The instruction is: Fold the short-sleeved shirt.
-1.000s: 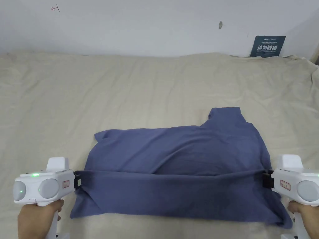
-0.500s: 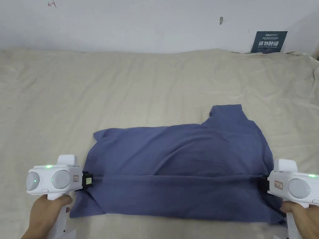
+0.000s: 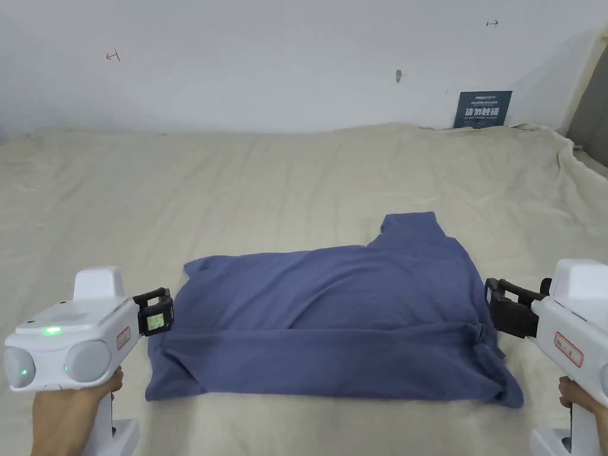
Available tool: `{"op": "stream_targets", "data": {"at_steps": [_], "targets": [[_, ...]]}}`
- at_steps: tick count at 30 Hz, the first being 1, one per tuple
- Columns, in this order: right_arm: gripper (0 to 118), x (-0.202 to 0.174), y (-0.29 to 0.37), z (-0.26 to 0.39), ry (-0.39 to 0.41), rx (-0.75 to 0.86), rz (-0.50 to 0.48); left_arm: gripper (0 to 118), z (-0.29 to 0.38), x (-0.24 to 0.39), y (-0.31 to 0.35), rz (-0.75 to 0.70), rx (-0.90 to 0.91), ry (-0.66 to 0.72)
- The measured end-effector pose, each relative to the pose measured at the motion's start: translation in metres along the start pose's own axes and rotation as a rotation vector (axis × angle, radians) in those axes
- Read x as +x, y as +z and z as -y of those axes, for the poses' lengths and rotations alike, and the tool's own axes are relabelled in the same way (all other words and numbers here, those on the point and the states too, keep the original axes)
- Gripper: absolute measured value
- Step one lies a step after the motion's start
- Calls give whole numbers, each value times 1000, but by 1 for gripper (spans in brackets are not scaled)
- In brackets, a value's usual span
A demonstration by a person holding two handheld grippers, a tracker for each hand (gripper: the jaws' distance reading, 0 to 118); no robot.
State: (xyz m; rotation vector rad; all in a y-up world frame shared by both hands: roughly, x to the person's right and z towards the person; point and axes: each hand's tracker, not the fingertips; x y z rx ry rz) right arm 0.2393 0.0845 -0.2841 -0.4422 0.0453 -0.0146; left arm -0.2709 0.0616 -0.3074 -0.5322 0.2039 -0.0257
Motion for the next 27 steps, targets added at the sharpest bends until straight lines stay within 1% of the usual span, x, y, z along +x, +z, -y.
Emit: {"op": "stream_targets", "data": {"at_steps": [2,4,5,6,7,8,10,11,15,18,24,27], "targets": [[64,-3,18,4,2,35,8,76,5,3,18,-6,49,3],[42,-6,31,10,12,64,22,45,11,2,33,6,90,38],[30,-8,39,13,15,79,32,27,13,3,39,8,111,66],[11,-9,44,16,22,99,42,7,16,3,45,15,135,84],[3,-14,51,17,28,111,49,1,19,1,51,43,154,107],[3,-16,56,19,33,121,50,0,22,0,55,65,164,122],[2,-19,65,23,48,156,61,0,29,0,63,54,184,145],[0,-19,68,25,51,167,61,0,33,0,68,44,206,146],[0,-18,73,24,49,173,60,0,40,4,79,45,201,119],[0,-18,75,23,44,174,51,0,42,6,80,53,176,90],[0,-15,70,24,43,166,48,0,46,1,71,80,114,113],[0,-14,67,27,39,154,47,0,47,2,62,80,79,103]]}}
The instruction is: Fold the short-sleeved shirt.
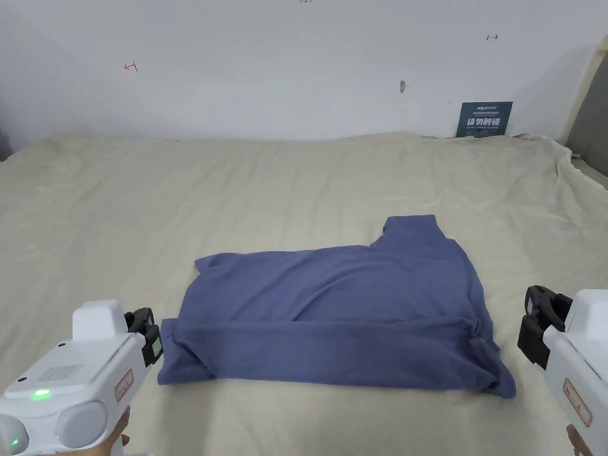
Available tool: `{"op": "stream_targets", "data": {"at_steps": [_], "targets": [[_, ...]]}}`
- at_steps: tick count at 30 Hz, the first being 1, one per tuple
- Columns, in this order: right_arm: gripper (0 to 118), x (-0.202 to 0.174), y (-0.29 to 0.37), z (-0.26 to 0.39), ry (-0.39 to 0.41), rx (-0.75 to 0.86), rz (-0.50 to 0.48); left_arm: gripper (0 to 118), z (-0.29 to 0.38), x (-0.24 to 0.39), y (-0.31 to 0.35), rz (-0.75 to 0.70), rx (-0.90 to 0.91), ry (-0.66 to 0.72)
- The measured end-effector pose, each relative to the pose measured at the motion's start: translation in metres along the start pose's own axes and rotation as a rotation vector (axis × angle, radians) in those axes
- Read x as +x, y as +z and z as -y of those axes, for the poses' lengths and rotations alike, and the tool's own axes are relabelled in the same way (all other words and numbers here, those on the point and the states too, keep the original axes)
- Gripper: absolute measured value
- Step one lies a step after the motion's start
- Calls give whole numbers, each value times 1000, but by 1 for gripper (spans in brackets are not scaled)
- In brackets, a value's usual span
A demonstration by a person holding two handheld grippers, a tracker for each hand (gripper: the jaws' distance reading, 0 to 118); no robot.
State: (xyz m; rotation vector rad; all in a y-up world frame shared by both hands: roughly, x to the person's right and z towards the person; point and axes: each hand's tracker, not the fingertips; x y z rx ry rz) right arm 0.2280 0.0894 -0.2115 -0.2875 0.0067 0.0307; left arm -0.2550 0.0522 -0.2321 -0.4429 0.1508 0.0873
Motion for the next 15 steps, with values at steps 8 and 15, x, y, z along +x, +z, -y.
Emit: {"op": "stream_targets", "data": {"at_steps": [8,15], "targets": [[0,0,-15,8,-9,-46,3,26,9,-10,-61,18,-243,36],[0,-1,-36,15,-15,-95,6,91,45,-28,-128,-58,-500,71]]}}
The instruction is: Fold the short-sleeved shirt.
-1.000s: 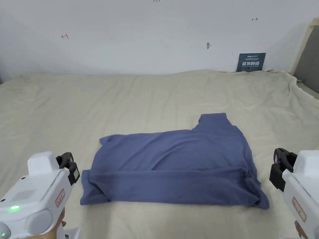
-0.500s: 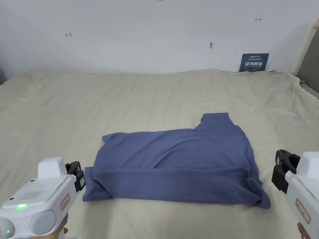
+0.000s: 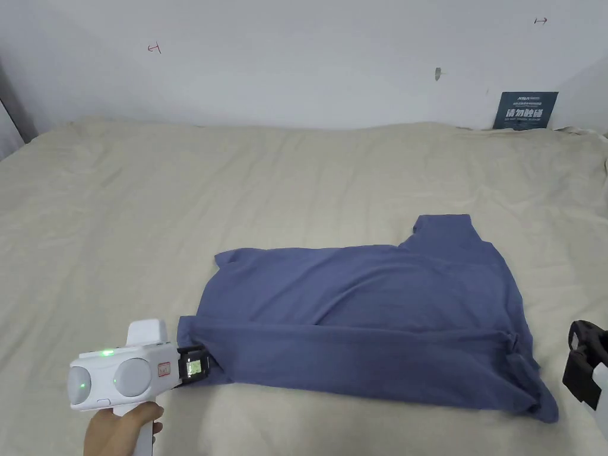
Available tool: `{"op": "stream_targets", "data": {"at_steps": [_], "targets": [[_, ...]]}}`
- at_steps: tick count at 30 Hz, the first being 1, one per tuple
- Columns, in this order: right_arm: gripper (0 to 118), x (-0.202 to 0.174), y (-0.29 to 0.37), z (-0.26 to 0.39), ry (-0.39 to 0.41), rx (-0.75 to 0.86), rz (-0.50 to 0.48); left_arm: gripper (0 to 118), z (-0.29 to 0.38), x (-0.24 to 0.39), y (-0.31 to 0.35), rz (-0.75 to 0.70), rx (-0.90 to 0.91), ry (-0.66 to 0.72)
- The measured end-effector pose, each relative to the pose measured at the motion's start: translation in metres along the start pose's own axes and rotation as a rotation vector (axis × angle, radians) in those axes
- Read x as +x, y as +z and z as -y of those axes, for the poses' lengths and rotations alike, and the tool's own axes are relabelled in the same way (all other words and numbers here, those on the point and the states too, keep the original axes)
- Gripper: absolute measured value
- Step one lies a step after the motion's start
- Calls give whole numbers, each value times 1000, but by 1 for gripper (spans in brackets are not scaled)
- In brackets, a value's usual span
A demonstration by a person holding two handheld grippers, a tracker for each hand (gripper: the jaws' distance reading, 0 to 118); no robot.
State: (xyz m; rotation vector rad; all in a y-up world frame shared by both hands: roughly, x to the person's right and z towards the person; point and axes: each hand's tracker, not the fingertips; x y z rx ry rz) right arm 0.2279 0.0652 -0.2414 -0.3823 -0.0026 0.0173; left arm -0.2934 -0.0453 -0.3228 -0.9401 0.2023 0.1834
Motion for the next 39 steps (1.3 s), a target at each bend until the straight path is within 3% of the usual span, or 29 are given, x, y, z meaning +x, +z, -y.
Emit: {"op": "stream_targets", "data": {"at_steps": [5,8,11,13,17,18,19,21,22,30,32,34,36,39], "targets": [[0,5,-20,8,-5,-44,11,85,3,-2,-40,-46,-88,-30],[0,5,-29,12,-5,-65,18,70,5,0,-55,-30,-107,-41],[0,6,-36,16,-8,-85,19,40,4,5,-61,-17,-119,-41],[0,5,-38,19,-15,-99,21,7,5,11,-57,-21,-91,-69],[1,13,-57,33,-26,-195,24,5,3,12,-50,40,-88,-80],[8,17,-65,39,-30,-236,25,5,1,11,-45,36,-71,-89],[25,21,-76,47,-27,-295,17,5,0,11,-40,33,-58,-92],[75,25,-91,61,-32,-348,24,5,-5,8,-30,67,-35,-86],[78,28,-101,69,-33,-393,19,5,-7,7,-26,71,-28,-88],[75,37,-159,112,-54,-565,-5,5,-18,1,-22,74,-11,-97],[59,39,-166,119,-75,-592,-25,5,-18,-1,-25,74,-17,-88],[11,43,-164,122,-157,-597,-85,5,-16,-2,-26,75,-19,-82],[6,42,-155,120,-212,-556,-90,5,-14,-5,-27,71,-20,-82],[6,45,-136,112,-184,-515,-91,5,-11,-14,-24,68,-20,-76]]}}
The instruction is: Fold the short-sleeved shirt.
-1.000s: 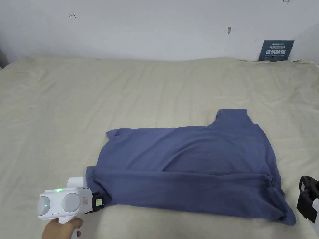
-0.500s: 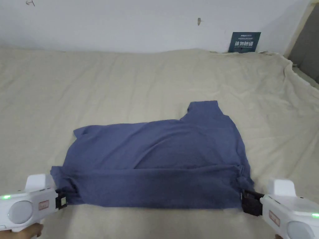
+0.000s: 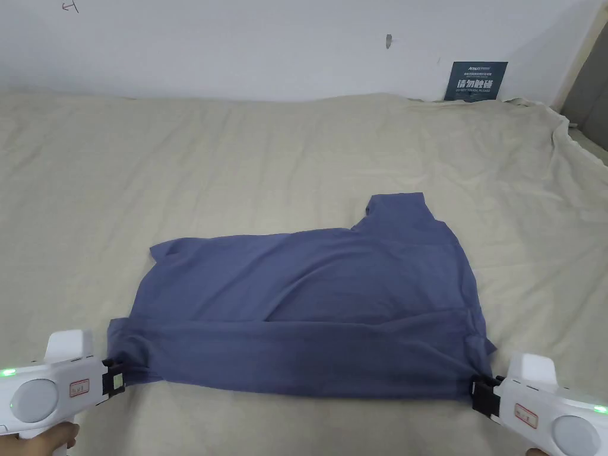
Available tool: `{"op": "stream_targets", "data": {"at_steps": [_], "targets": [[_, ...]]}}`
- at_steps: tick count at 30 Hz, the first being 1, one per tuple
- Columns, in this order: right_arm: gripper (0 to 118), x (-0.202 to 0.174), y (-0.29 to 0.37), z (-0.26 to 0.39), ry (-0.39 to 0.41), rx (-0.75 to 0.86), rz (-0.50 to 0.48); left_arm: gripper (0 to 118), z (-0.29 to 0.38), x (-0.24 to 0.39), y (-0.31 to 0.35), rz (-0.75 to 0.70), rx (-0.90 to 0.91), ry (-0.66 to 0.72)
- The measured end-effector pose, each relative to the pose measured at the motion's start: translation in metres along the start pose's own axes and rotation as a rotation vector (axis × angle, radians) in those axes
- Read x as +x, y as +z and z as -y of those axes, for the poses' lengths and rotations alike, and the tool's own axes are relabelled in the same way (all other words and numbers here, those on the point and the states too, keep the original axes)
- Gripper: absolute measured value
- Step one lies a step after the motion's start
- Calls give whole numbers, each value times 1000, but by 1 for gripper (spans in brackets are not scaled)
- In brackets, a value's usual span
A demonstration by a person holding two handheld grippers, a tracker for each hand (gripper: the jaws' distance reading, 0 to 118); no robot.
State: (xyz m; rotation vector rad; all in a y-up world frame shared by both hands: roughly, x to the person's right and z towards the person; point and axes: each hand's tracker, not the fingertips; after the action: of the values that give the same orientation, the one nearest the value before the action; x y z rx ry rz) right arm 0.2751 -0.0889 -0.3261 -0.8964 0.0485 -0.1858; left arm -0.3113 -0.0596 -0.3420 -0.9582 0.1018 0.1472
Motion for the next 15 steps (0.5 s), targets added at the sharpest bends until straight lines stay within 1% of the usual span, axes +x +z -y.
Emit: {"op": "stream_targets", "data": {"at_steps": [2,3,8,15], "targets": [[6,1,15,1,-11,19,-22,5,3,-6,4,1,1,11],[6,1,24,1,-3,29,-29,5,5,-9,9,3,4,15],[6,2,61,12,5,62,-27,5,20,-17,30,-10,12,-7],[6,10,99,54,-6,39,-53,5,70,-30,63,1,-10,-9]]}}
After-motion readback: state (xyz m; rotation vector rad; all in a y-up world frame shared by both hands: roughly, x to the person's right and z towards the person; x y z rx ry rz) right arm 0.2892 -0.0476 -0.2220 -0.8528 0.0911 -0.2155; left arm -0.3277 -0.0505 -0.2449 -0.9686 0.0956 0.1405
